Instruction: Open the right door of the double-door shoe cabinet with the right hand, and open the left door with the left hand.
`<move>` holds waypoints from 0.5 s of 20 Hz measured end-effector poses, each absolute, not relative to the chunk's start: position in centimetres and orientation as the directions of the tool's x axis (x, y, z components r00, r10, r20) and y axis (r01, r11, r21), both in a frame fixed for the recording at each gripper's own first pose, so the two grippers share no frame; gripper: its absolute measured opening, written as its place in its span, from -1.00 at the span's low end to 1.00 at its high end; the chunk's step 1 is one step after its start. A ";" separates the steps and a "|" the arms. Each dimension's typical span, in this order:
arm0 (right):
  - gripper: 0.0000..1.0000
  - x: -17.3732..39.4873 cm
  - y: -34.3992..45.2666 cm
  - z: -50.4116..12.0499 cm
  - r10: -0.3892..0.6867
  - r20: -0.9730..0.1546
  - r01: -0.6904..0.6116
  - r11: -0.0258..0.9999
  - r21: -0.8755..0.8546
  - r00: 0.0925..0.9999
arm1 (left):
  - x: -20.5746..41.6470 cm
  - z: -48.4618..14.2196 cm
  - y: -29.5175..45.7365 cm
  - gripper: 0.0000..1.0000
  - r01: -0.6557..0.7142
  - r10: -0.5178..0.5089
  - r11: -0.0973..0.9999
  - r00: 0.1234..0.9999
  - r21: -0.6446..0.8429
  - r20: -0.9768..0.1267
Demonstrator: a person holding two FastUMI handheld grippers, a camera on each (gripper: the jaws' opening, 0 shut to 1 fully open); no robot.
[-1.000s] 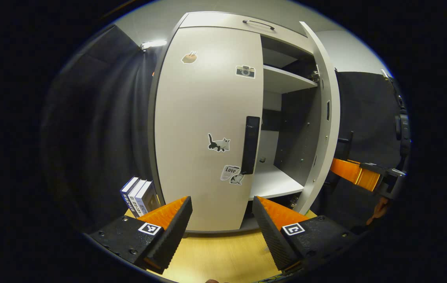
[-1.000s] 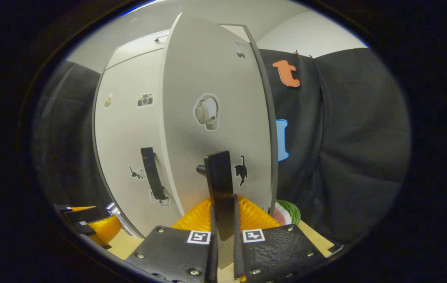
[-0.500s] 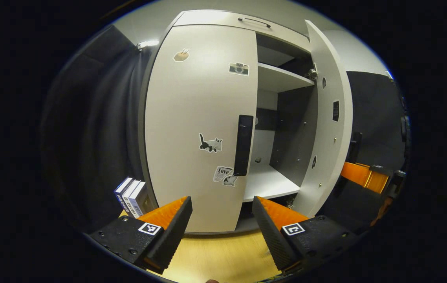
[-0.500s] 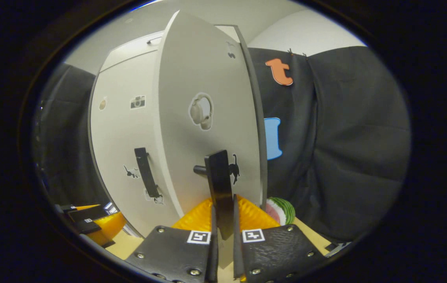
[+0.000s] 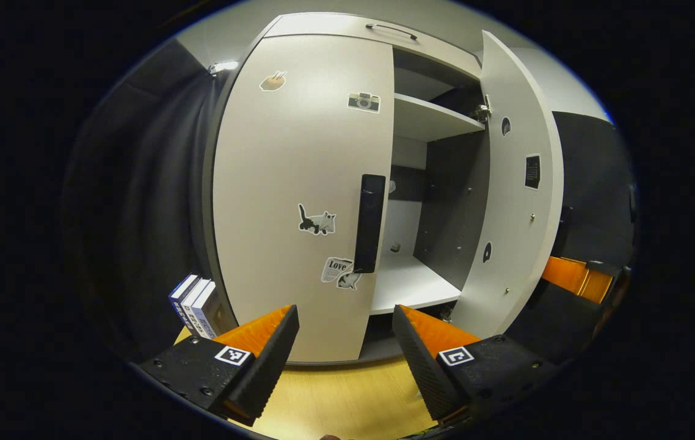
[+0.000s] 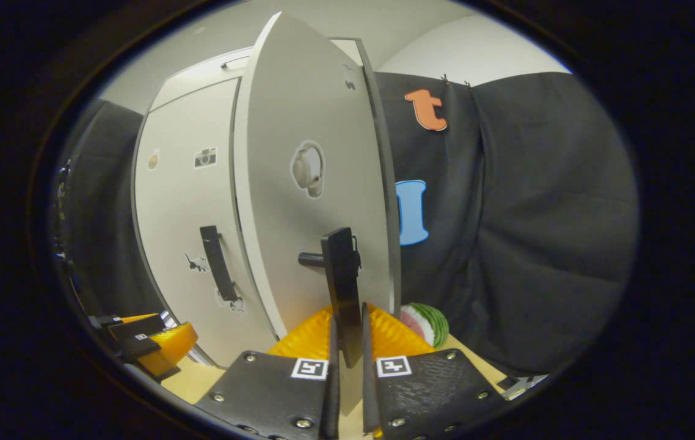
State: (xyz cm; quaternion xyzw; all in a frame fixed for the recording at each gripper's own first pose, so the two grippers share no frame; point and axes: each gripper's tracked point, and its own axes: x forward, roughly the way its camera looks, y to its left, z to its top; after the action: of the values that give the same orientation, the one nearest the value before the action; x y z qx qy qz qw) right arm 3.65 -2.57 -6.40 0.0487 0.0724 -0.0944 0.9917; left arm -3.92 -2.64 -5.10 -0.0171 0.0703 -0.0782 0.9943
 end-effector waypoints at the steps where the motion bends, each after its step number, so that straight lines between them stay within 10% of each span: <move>1: -0.71 3.5 -2.8 -6.4 -0.186 -0.154 0.200 0.977 0.078 0.970 | -3.9 -5.1 -2.6 0.92 0.152 -0.157 0.987 0.978 -0.044 -0.137; 10: -0.71 2.4 -5.1 -6.7 -0.268 -0.170 0.283 0.956 0.074 0.948 | -4.3 -5.6 -2.5 0.92 0.139 -0.148 0.988 0.978 -0.068 -0.145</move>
State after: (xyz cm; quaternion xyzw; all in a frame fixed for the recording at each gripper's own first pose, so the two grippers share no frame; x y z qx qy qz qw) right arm 2.44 -5.08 -6.65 0.0486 0.0792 -0.1397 0.9858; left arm -4.30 -2.47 -5.65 -0.0286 0.0750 -0.0722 0.9941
